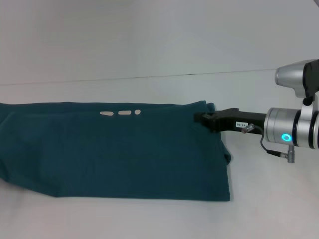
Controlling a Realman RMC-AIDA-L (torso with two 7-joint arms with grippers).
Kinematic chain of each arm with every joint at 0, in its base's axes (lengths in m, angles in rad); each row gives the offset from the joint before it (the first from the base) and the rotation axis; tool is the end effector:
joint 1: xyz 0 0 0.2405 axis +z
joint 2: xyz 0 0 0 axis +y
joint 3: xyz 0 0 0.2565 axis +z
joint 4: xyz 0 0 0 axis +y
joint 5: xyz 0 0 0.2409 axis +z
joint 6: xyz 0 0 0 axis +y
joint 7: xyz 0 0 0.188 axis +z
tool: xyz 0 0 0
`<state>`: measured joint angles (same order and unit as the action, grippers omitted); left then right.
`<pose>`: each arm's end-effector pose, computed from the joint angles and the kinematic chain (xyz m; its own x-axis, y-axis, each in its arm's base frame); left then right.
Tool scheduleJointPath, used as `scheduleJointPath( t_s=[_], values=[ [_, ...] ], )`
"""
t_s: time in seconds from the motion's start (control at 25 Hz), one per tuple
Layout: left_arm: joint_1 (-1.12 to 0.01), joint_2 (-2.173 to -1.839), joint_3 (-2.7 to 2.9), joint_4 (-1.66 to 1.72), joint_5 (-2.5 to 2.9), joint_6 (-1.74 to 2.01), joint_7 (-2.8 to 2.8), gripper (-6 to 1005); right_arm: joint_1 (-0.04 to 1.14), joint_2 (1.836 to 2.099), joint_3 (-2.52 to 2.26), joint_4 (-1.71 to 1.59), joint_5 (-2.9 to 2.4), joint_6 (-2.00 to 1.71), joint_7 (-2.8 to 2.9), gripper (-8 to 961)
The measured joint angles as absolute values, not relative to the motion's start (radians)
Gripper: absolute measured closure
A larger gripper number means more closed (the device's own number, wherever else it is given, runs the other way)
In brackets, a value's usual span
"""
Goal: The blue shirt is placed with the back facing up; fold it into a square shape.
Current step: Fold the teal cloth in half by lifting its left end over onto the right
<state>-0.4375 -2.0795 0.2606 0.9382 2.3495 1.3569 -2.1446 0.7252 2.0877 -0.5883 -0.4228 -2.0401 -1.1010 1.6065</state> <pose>-0.3958 0.3674 0.0813 0.1877 0.6898 0.6993 0.9772 -0.0594 -0.2037 0.2635 0.4476 -0.0739 0.6026 -0.5697 -0.5589 -0.7686 -0.6027 -0.2143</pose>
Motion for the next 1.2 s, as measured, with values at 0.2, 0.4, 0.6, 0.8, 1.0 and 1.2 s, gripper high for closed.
scheduleJointPath(
  t_s=[0.2,0.4,0.6,0.8,1.0,1.2],
  values=[
    [-0.437,-2.082,0.261,0.937,2.311,1.393,-2.129,962,0.713,2.086,-0.584,-0.429,-2.04,-1.101,1.608,935],
    [-0.434,-2.082,0.258,0.938,2.3,1.408,-2.125,962,0.685,2.084,-0.572,-0.447,-2.023,-1.106,1.609,935],
    [-0.436,-2.079,0.254,0.939,2.248,1.454,-2.121,962,0.625,2.083,-0.569,-0.5,-1.968,-1.114,1.641,935],
    [-0.484,-2.074,0.282,0.909,2.069,1.601,-2.088,962,0.579,2.073,-0.569,-0.527,-1.917,-1.121,1.653,935],
    [-0.598,-2.104,0.407,0.835,1.9,1.663,-2.077,962,0.565,2.066,-0.569,-0.527,-1.907,-1.121,1.649,935],
    [-0.75,-2.169,0.599,0.689,1.831,1.533,-2.002,963,0.558,2.06,-0.569,-0.528,-1.907,-1.117,1.644,936]
  ],
)
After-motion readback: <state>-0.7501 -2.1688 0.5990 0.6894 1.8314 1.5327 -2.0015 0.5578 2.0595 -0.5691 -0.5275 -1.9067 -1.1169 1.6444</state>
